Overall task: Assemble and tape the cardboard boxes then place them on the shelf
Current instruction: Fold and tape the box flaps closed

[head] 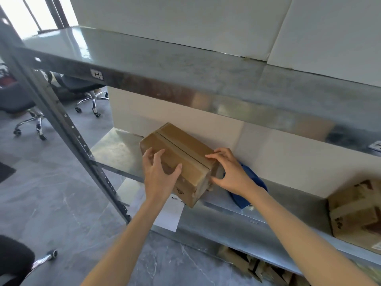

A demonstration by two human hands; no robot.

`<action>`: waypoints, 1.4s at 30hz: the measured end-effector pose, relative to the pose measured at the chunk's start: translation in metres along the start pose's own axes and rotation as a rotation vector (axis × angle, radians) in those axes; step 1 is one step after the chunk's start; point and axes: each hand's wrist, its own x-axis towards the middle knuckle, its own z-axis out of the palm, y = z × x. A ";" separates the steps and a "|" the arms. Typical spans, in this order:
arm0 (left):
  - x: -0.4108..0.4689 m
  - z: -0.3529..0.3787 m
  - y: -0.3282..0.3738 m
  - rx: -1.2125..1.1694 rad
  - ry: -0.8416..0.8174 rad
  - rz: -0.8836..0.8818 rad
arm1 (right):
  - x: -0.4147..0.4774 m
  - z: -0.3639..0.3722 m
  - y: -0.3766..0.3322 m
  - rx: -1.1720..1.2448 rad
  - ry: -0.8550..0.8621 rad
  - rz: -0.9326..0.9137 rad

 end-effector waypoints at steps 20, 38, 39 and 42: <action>-0.040 -0.017 0.019 0.601 -0.107 0.099 | -0.068 -0.025 0.083 -0.282 -0.104 0.159; -0.048 -0.026 0.008 0.655 -0.162 0.082 | -0.043 -0.007 0.108 0.036 -0.379 0.390; -0.047 -0.026 0.008 0.655 -0.167 0.086 | -0.040 -0.010 0.108 0.046 -0.398 0.403; -0.047 -0.028 0.009 0.641 -0.167 0.098 | -0.031 -0.016 0.106 0.098 -0.410 0.423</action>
